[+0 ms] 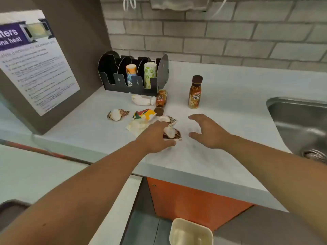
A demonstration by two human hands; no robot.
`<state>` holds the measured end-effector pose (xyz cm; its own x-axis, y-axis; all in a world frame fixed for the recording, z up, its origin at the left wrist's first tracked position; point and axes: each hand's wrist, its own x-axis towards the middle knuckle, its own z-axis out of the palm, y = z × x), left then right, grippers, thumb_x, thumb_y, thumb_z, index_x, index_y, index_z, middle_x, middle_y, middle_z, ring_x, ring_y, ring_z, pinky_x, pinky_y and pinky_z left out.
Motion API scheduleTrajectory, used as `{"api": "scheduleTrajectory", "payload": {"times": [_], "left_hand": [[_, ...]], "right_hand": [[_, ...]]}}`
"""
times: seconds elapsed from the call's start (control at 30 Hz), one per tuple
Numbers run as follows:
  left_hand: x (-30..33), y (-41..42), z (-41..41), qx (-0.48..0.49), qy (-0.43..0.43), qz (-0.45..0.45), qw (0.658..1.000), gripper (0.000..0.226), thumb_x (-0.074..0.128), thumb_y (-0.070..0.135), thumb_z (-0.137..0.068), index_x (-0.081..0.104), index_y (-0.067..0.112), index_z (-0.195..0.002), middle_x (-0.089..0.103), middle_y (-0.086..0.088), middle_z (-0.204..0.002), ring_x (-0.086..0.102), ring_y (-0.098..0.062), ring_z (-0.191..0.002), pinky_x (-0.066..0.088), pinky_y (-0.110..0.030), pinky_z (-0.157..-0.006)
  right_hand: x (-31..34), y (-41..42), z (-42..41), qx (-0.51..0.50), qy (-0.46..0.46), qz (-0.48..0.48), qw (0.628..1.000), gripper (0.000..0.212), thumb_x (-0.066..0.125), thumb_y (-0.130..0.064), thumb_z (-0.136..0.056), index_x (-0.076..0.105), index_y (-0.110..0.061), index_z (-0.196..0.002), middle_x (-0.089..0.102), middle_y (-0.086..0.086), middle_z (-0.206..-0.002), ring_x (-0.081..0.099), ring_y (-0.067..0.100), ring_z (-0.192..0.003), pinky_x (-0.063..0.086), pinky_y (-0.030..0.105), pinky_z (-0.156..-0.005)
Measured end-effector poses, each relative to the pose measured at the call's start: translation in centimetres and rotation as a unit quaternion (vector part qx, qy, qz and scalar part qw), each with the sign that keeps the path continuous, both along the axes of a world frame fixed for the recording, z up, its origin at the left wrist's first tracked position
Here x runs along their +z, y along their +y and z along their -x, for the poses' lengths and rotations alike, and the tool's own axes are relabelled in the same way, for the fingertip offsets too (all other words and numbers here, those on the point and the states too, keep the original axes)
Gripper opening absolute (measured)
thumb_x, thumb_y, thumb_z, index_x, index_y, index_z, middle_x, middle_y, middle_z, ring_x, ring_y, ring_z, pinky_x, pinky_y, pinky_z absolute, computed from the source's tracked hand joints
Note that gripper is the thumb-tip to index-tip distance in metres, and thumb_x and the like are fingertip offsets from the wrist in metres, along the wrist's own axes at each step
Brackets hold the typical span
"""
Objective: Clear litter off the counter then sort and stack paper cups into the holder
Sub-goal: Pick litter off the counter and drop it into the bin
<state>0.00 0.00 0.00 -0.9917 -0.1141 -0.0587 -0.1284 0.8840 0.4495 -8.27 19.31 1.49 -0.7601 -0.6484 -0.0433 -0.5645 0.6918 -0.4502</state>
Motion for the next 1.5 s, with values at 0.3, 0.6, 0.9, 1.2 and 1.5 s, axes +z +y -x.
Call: {"api": "scheduleTrajectory", "payload": {"times": [0.3,0.6,0.9,1.2,1.5], "left_hand": [[-5.8,-2.1,3.1,-0.028,0.097,0.027,0.994,0.056,0.064,0.051,-0.087,0.057,0.016,-0.130,0.055,-0.004,-0.127,0.049,-0.024,-0.114,0.047,-0.037,-0.093],[-6.2,-2.7,2.8,-0.012,0.123,-0.058,0.991,0.050,0.077,0.039,-0.081,0.064,0.014,-0.123,0.059,-0.002,-0.121,0.054,-0.019,-0.109,0.041,-0.019,-0.087],[-5.5,1.4,-2.3,0.043,0.169,-0.067,0.982,0.048,0.082,0.037,-0.075,0.067,0.012,-0.114,0.061,-0.003,-0.114,0.060,-0.015,-0.099,0.038,-0.010,-0.079],[-7.6,11.1,-15.1,0.107,0.270,-0.129,0.948,0.031,0.082,0.032,-0.077,0.070,0.012,-0.097,0.062,-0.001,-0.111,0.054,0.002,-0.099,0.040,-0.006,-0.085],[-21.4,14.2,-21.9,0.125,0.057,-0.173,0.975,0.031,0.079,0.039,-0.079,0.067,0.020,-0.100,0.056,0.003,-0.107,0.053,-0.005,-0.091,0.034,0.001,-0.075]], "right_hand": [[-3.9,-8.9,7.2,-0.039,-0.039,0.020,0.998,0.052,0.056,-0.036,-0.096,0.045,-0.015,-0.142,0.046,0.009,-0.144,0.046,0.025,-0.128,0.033,0.029,-0.102],[-5.3,-10.0,9.3,-0.093,-0.078,0.060,0.991,0.067,0.079,-0.040,-0.076,0.055,-0.012,-0.133,0.058,0.006,-0.123,0.055,0.020,-0.110,0.045,0.028,-0.089],[-4.8,-3.3,3.6,-0.255,-0.163,0.305,0.903,0.051,0.088,-0.023,-0.065,0.053,-0.018,-0.101,0.053,-0.008,-0.093,0.053,0.012,-0.087,0.039,0.018,-0.061],[-4.4,7.6,-11.9,-0.113,-0.081,0.347,0.927,0.053,0.078,-0.015,-0.075,0.051,-0.017,-0.120,0.056,-0.011,-0.098,0.058,0.000,-0.084,0.048,0.015,-0.069],[-19.6,14.6,-20.7,-0.115,-0.183,0.228,0.949,0.046,0.077,-0.006,-0.073,0.055,-0.026,-0.109,0.059,-0.016,-0.099,0.054,-0.013,-0.089,0.040,0.003,-0.073]]}}
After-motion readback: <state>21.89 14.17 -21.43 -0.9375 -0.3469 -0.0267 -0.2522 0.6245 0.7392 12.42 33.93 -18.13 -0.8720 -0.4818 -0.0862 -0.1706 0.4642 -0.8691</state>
